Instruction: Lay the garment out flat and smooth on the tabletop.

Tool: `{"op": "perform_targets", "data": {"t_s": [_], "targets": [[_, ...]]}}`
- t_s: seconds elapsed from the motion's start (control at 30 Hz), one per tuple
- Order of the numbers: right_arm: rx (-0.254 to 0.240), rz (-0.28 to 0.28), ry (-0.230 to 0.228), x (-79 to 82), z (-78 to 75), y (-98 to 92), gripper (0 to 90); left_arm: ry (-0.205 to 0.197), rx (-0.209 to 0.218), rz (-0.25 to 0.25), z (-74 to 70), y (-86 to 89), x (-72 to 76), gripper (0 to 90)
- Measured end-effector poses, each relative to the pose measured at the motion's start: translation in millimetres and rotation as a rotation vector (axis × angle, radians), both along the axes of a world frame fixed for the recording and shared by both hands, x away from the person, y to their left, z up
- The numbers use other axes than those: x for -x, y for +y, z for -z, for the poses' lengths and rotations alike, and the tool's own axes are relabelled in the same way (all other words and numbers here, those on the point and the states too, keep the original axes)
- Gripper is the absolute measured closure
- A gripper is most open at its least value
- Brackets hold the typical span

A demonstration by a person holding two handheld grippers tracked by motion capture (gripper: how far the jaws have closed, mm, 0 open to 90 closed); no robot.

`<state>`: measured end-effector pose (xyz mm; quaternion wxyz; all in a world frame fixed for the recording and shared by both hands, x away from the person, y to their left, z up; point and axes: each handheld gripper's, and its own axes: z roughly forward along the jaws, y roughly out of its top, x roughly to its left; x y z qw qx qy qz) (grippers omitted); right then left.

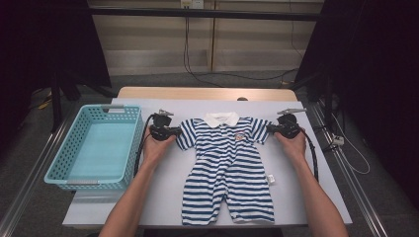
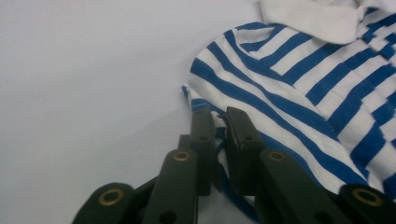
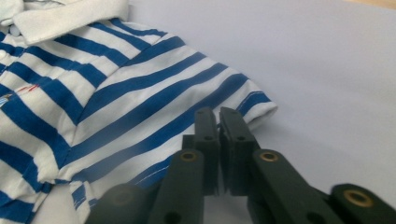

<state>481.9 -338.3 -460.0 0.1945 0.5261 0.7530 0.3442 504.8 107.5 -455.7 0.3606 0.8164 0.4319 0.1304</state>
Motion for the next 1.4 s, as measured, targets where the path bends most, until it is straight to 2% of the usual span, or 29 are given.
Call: {"op": "perform_targets", "data": {"t_s": [0.03,0.1,0.13,0.2,0.23,0.3,0.43,0.47,0.57,0.6,0.7,0.73,0.77,0.8,0.83,0.9,0.97,1.0,1.03,1.07,1.1,1.17,1.2,1.3,1.33,1.37,1.4], "targets": [[-0.008,0.012,0.011,0.2,-0.4,-0.4,88.7,0.01,0.046,-0.028,1.1,-2.2,0.2,86.2],[-0.013,0.013,-0.006,-1.4,0.8,-3.1,89.6,0.014,0.068,-0.04,2.0,0.0,-2.4,87.6],[-0.015,0.025,0.005,-0.9,0.1,-3.5,89.8,0.019,0.079,-0.048,2.1,1.2,-3.8,87.8],[-0.015,0.032,-0.013,-2.9,1.1,-6.3,89.9,0.011,0.08,-0.069,1.2,5.4,-7.6,88.0],[-0.023,0.047,-0.001,-3.1,0.9,-6.7,89.9,0.01,0.093,-0.08,0.8,7.3,-9.9,88.0],[-0.018,0.053,-0.013,-5.5,1.2,-10.1,90.0,0.004,0.103,-0.103,-2.2,9.9,-14.6,88.1],[-0.007,0.058,-0.018,-10.9,-1.4,-11.5,90.0,-0.015,0.103,-0.124,-7.4,11.1,-23.0,88.1],[0.0,0.054,-0.033,-13.3,-2.3,-11.2,90.0,-0.02,0.095,-0.122,-8.7,10.6,-24.9,88.1],[-0.004,0.059,-0.036,-20.1,-8.1,-9.9,90.0,-0.018,0.123,-0.135,-10.3,9.2,-30.3,88.1],[0.012,0.051,-0.047,-22.4,-9.0,-11.5,90.0,-0.023,0.114,-0.13,-10.7,10.0,-32.8,88.1],[0.015,0.06,-0.047,-27.5,-14.4,-13.4,90.0,-0.023,0.146,-0.136,-10.5,12.9,-36.9,88.1],[0.011,0.068,-0.048,-28.3,-15.1,-12.7,90.0,-0.023,0.149,-0.146,-9.7,12.7,-38.7,88.1],[0.016,0.072,-0.05,-29.4,-15.7,-12.7,90.0,-0.019,0.135,-0.138,-9.1,13.3,-39.8,88.1],[0.01,0.077,-0.043,-29.9,-15.5,-12.6,90.0,-0.027,0.14,-0.153,-7.7,12.3,-41.3,88.1],[0.028,0.074,-0.059,-32.3,-14.0,-13.7,90.0,-0.032,0.147,-0.155,-6.9,12.0,-42.1,88.1],[0.028,0.094,-0.06,-33.2,-12.3,-15.3,90.0,-0.029,0.167,-0.149,-5.2,11.1,-43.8,88.0],[0.027,0.103,-0.055,-33.6,-10.1,-16.2,90.0,-0.025,0.165,-0.141,-2.9,9.7,-44.4,88.0],[0.022,0.109,-0.037,-32.7,-9.1,-16.6,90.0,-0.019,0.154,-0.135,-2.0,10.3,-44.6,87.9],[0.029,0.102,-0.048,-33.4,-7.3,-18.1,90.0,-0.014,0.166,-0.141,-1.0,9.9,-44.5,87.8],[0.024,0.112,-0.038,-32.8,-6.9,-18.2,90.0,-0.005,0.18,-0.145,0.5,10.4,-44.5,87.7],[0.027,0.103,-0.043,-33.1,-4.8,-19.0,90.0,-0.01,0.18,-0.148,1.4,11.7,-45.0,87.4],[0.019,0.106,-0.036,-32.3,-2.2,-16.8,89.7,0.004,0.171,-0.139,3.6,12.9,-45.1,85.9],[0.013,0.104,-0.042,-32.0,-0.7,-16.4,89.3,0.009,0.19,-0.144,5.9,12.7,-44.4,84.9],[0.006,0.109,-0.043,-30.5,4.9,-16.1,84.5,0.007,0.167,-0.137,7.9,12.1,-42.7,80.1],[0.007,0.103,-0.053,-30.8,5.1,-17.7,83.5,-0.015,0.167,-0.151,6.9,12.3,-42.9,77.6],[0.001,0.11,-0.044,-29.2,3.7,-18.5,81.0,-0.023,0.161,-0.146,5.8,13.1,-42.8,72.5],[0.004,0.112,-0.055,-28.5,2.9,-20.3,81.0,-0.031,0.146,-0.142,4.4,12.4,-41.9,71.1]]}}
